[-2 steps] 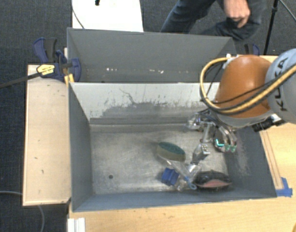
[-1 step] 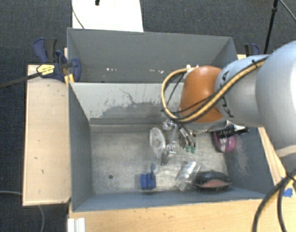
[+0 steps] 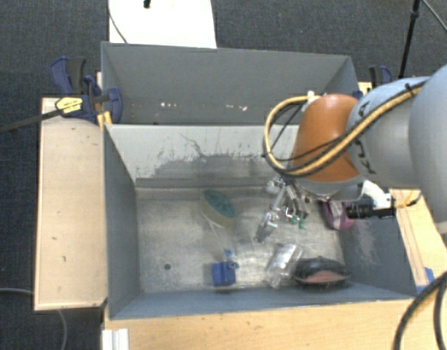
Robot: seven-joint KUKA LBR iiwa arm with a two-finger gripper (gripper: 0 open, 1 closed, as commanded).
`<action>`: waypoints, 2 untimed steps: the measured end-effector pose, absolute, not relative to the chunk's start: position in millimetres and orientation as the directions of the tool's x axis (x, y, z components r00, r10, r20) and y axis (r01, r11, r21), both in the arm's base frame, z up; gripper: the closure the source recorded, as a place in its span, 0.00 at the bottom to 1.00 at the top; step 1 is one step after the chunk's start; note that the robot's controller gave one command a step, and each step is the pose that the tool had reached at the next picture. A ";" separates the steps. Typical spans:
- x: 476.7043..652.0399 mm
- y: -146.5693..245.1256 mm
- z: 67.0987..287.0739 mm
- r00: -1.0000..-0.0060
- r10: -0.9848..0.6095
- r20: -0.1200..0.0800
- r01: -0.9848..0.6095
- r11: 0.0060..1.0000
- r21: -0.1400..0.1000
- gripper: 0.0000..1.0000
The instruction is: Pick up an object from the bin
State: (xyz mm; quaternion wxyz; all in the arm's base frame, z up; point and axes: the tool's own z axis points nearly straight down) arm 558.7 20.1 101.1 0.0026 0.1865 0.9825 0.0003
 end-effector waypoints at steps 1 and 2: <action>475.8 -5.7 110.8 -0.996 -0.089 0.002 -0.089 0.996 0.000 0.00; 492.7 -65.3 71.2 -0.830 -0.558 -0.007 -0.558 0.830 -0.003 0.00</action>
Offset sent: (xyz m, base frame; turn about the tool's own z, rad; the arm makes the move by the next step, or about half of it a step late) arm -0.0820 -0.0248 0.0097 -0.4654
